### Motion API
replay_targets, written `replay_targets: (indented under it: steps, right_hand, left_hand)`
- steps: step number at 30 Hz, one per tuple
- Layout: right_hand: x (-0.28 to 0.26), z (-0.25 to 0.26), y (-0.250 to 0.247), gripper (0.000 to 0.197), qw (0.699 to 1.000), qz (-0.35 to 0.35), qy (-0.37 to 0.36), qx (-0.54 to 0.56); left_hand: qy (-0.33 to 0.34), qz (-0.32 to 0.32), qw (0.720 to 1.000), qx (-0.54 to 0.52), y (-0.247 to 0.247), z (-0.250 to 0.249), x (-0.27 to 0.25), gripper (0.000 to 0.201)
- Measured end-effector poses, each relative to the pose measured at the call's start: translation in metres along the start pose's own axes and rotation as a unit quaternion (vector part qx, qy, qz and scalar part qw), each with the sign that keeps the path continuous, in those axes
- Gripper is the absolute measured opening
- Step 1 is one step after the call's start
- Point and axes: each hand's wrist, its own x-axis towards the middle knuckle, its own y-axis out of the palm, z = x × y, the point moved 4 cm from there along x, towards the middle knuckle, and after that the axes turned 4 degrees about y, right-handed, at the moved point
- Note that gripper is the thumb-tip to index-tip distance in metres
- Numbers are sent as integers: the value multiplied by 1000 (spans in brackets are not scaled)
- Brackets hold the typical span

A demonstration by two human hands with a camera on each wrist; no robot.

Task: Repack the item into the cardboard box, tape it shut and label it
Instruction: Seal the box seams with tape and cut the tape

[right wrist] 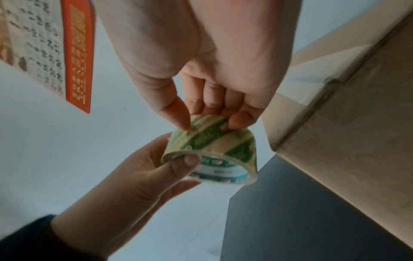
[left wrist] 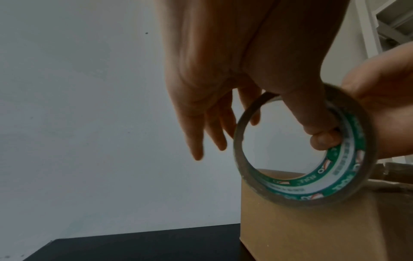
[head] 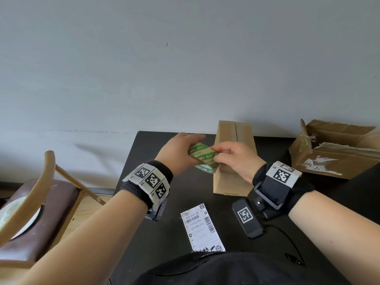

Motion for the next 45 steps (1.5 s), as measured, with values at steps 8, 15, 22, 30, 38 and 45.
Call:
replay_targets:
  steps: [8,15,22,30,38,45]
  right_hand:
    - [1,15,-7,22,987,-119,-86,-70]
    - [-2,23,-3,19,964,-177,-104,-171]
    - [-9,32,4,19,924,-176,-121,-316]
    - [-10,30,5,19,909,-175,-135,-354]
    - [-12,31,5,16,909,-165,-139,-357]
    - [-10,32,2,17,925,-164,-115,-323]
  left_hand:
    - [46,-139,989,32,-7,-14,-10,35]
    - [122,-217,958,144,-5,-28,-10,28]
    - [66,-114,933,336,-6,-39,-5,32]
    - [-12,-70,960,270,-2,-35,1,23]
    - [4,-34,978,204,-1,-29,2,23]
    - [38,-77,980,180,-1,-28,-1,19]
